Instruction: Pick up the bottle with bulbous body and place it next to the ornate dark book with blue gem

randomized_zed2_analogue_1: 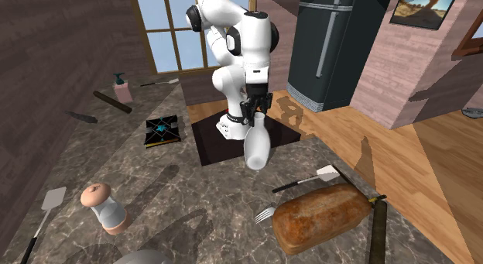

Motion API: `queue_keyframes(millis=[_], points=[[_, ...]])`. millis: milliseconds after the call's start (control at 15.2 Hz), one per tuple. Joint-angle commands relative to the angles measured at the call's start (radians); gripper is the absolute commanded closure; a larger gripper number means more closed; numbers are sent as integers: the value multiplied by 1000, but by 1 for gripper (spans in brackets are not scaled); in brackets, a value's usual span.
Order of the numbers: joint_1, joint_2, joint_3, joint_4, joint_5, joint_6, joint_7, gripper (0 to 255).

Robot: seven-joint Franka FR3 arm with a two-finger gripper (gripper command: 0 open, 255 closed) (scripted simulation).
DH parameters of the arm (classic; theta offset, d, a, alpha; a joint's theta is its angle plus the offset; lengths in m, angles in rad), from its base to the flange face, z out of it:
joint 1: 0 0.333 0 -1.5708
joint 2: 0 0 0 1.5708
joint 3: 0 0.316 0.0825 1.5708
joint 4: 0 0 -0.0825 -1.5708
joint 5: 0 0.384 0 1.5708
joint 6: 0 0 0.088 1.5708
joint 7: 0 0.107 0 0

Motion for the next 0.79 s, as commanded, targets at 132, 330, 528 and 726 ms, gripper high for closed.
queue_keyframes(millis=[132,330,528,726], points=[[0,0,0,0,0,0,0,255],[2,-3,4,12,4,-15,0,255],[8,-9,14,50,15,-58,0,255],[14,-12,23,88,25,-99,-1,255]])
